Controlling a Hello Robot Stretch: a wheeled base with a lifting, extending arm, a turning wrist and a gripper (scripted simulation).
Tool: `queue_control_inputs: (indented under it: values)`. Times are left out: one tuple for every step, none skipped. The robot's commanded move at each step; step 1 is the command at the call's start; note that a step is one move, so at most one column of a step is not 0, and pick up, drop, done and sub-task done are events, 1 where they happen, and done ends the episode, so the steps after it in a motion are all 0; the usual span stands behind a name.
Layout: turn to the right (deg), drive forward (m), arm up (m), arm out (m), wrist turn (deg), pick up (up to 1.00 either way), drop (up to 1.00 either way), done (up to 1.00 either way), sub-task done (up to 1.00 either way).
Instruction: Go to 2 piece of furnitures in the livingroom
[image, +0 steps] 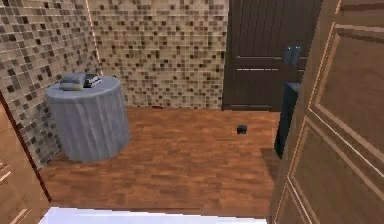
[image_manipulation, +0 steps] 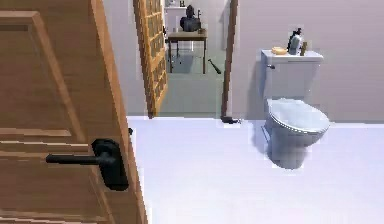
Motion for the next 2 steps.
queue_control_inputs:
  values:
    - [0.0,1.00,0.00,0.00,0.0,0.00,0.00,0.00,0.00]
    - [3.0,0.00,0.00,0.00,0.0,0.00,0.00,0.00,0.00]
